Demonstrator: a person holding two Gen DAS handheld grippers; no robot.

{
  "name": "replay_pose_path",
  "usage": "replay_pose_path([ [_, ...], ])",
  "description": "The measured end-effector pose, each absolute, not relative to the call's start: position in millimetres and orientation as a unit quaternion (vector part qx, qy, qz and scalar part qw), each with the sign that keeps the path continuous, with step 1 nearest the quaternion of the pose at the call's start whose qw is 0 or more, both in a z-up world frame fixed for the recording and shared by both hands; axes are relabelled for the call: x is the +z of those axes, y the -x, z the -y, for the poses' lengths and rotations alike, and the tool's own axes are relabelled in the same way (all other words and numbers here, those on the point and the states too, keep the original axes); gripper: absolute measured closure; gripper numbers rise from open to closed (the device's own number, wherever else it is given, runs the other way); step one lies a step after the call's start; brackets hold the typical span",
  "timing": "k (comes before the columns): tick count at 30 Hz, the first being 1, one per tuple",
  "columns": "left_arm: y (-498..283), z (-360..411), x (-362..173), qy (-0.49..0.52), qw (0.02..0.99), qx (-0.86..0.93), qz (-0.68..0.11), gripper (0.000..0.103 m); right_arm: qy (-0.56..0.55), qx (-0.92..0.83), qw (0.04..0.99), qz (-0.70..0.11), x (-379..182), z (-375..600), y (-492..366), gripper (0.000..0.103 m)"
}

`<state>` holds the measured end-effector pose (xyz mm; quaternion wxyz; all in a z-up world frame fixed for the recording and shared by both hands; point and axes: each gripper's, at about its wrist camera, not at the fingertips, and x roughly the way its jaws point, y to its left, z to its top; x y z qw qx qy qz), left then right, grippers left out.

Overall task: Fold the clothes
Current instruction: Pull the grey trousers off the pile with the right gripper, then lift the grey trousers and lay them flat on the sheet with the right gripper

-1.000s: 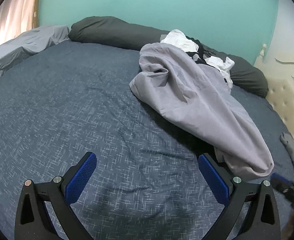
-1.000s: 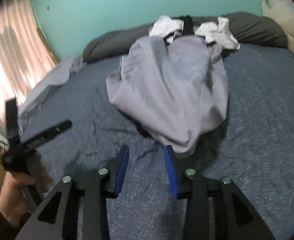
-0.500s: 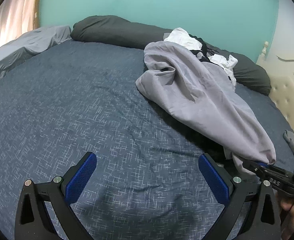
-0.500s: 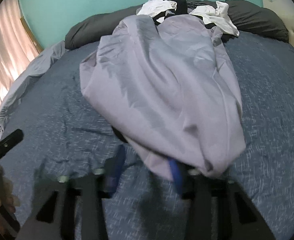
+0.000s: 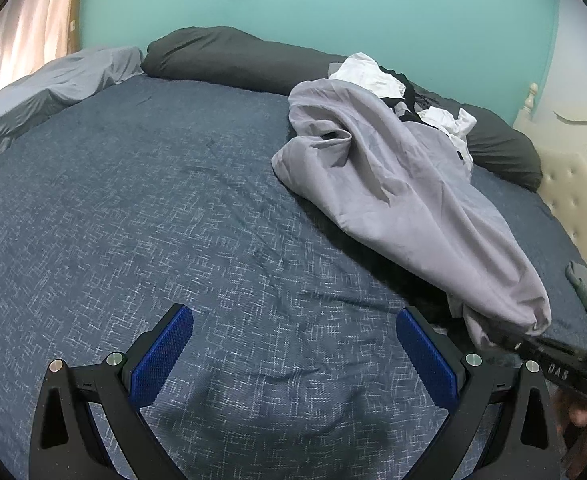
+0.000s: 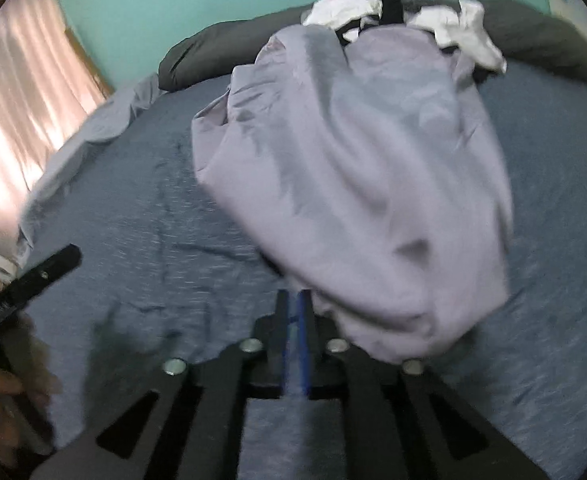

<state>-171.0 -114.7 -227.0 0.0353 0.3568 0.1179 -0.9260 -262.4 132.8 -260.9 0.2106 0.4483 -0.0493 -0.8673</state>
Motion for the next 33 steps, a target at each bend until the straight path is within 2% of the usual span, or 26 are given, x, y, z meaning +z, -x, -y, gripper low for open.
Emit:
replay_pose_path([
  [2,169,116,-227,-0.356,0.036,-0.926,-0.118,0.000,-0.445,-0.872,0.203,0.034,-264,-127,262,0.053],
  [5,168,120,-227,-0.357,0.039,-0.926,-0.118,0.000,-0.445,-0.874,0.198,0.006,-269,-112,267,0.049],
  [9,168,129,-230,-0.360,0.044,-0.923,-0.130,0.000,-0.457,-0.872,0.174,-0.023,-278,-96,280,0.049],
  [11,168,133,-231,-0.360,0.045,-0.922,-0.134,0.000,-0.462,-0.871,0.168,-0.021,-281,-95,288,0.058],
  [12,168,133,-231,-0.361,0.046,-0.922,-0.133,0.000,-0.465,-0.870,0.161,-0.030,-283,-93,292,0.077],
  [13,168,134,-232,-0.361,0.046,-0.922,-0.132,0.000,-0.466,-0.870,0.155,-0.040,-283,-93,295,0.090],
  [15,167,135,-232,-0.362,0.045,-0.922,-0.134,0.000,-0.459,-0.873,0.154,-0.046,-277,-97,296,0.101],
  [20,161,144,-225,-0.350,0.050,-0.923,-0.151,0.000,-0.418,-0.889,0.179,-0.046,-234,-107,284,0.102],
  [28,127,131,-179,-0.305,0.044,-0.936,-0.173,0.000,-0.334,-0.917,0.215,-0.044,-123,-135,244,0.102],
  [33,105,102,-141,-0.292,0.026,-0.944,-0.153,0.000,-0.271,-0.936,0.219,-0.058,-42,-151,214,0.102],
])
